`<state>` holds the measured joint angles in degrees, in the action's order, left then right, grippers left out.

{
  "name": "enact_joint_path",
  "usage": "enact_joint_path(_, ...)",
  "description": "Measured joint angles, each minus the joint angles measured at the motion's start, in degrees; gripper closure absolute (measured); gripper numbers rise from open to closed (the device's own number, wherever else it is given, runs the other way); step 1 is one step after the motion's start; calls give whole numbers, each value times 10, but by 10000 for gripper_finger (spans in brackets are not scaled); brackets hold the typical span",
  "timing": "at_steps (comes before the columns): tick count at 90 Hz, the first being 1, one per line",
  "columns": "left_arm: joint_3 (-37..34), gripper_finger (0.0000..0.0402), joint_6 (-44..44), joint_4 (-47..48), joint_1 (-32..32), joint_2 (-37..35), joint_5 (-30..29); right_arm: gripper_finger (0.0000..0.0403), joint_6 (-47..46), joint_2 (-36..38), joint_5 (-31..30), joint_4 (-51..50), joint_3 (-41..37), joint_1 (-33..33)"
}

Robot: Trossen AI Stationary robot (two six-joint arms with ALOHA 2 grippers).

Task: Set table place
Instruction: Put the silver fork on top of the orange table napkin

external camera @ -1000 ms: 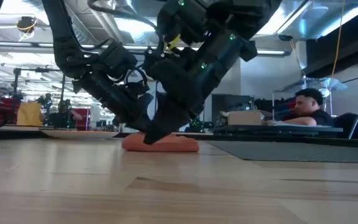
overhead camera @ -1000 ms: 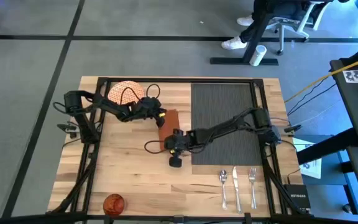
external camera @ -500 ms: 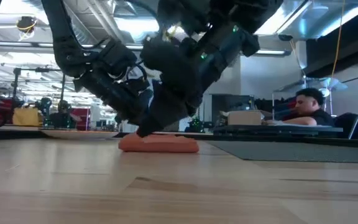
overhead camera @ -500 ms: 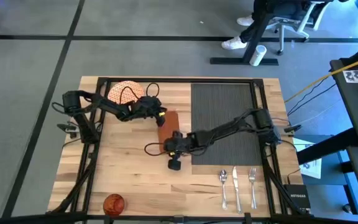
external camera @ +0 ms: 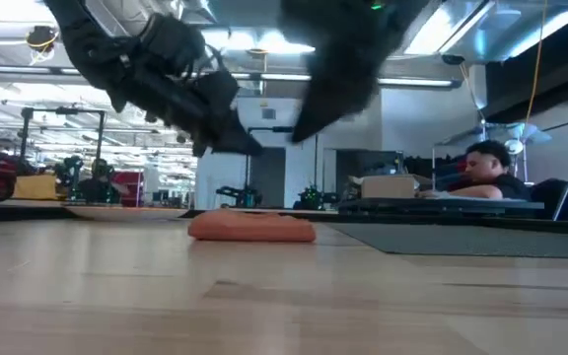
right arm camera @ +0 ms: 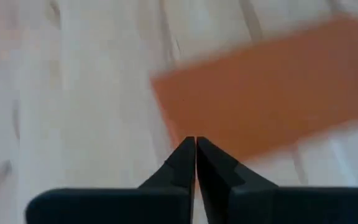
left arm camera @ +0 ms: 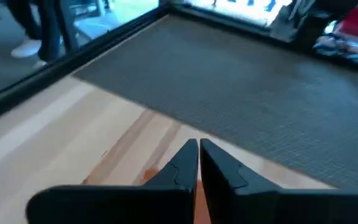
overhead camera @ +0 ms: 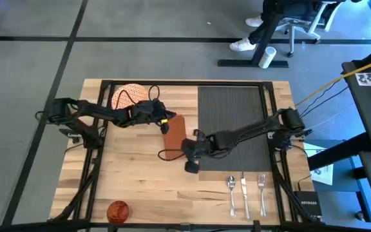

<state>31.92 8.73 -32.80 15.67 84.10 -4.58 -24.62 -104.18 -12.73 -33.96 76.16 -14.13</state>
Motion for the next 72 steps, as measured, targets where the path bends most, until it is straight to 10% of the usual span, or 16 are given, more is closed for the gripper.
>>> enact_joint_path(45, 0, 402, -20, 18, -10, -50, 0, 403, -239, 56, 154, -349, 0, -52)
enact_joint_path(72, 0, 402, -20, 20, -10, -50, 2, 403, -387, 112, 233, -362, -64, -138)
